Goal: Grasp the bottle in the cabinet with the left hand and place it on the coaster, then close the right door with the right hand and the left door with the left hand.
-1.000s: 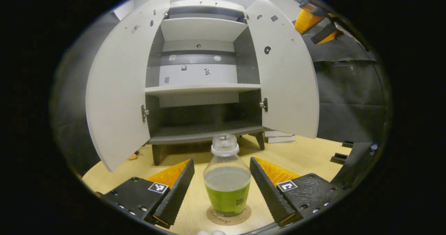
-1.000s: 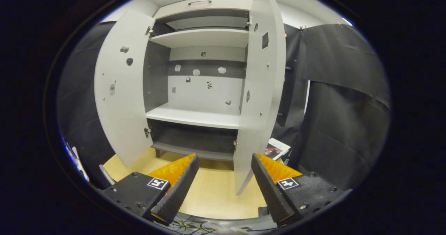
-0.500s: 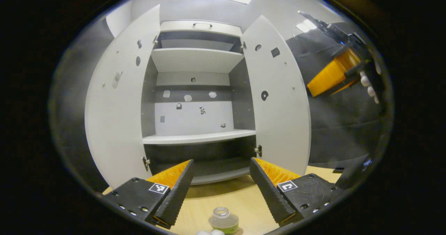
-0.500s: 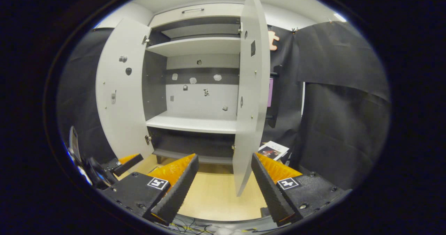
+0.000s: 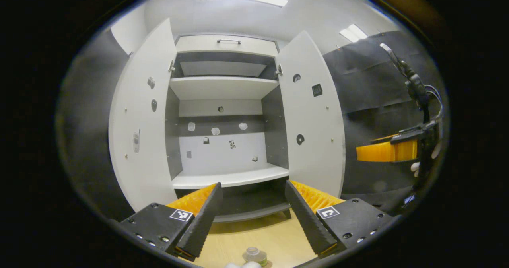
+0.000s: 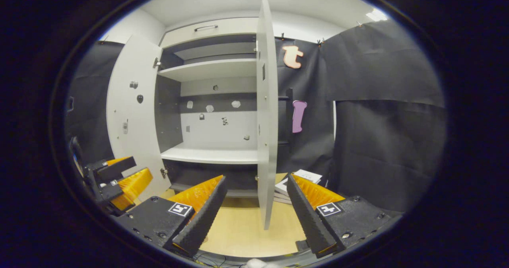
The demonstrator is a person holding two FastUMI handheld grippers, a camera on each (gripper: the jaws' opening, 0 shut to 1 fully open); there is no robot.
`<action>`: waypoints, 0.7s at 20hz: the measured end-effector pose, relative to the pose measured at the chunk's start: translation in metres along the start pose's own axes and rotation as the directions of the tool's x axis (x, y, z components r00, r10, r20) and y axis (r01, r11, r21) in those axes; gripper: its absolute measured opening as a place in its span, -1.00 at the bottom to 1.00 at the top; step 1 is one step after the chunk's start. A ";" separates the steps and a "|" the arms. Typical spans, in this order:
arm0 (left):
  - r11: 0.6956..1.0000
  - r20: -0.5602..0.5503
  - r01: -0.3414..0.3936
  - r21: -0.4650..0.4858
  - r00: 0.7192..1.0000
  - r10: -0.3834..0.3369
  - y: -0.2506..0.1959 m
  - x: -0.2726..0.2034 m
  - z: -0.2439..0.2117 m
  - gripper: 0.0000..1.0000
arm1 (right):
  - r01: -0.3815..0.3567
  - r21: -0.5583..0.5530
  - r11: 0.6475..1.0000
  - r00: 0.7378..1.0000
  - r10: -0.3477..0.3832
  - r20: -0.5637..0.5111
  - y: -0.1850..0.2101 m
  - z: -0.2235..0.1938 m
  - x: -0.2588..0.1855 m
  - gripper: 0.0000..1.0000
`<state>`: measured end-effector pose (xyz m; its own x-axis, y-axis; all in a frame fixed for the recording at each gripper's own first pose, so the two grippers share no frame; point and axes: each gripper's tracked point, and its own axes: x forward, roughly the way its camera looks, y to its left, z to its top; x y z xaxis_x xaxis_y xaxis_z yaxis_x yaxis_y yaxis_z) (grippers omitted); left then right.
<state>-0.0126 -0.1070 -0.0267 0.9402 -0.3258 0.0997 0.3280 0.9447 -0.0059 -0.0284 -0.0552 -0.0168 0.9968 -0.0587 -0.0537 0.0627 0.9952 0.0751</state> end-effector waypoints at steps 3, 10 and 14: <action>0.999 -0.026 -0.046 -0.008 0.999 0.046 0.018 -0.017 0.023 0.94 | 0.023 0.029 0.999 0.999 -0.024 0.025 -0.016 0.005 0.001 1.00; 0.963 -0.101 -0.261 0.075 0.958 0.267 0.078 -0.036 0.029 0.96 | 0.088 0.071 0.994 0.994 -0.092 0.056 -0.084 0.022 0.028 0.98; 0.943 -0.153 -0.325 0.076 0.930 0.333 0.082 -0.040 0.024 0.96 | 0.083 0.084 0.993 0.993 -0.089 0.071 -0.127 0.046 0.061 0.97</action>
<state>-0.0255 -0.0155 -0.0069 0.9981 0.0053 -0.0619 -0.0030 0.9993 0.0380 0.0263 -0.1884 0.0161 0.9882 -0.1526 0.0106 0.1492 0.9767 0.1540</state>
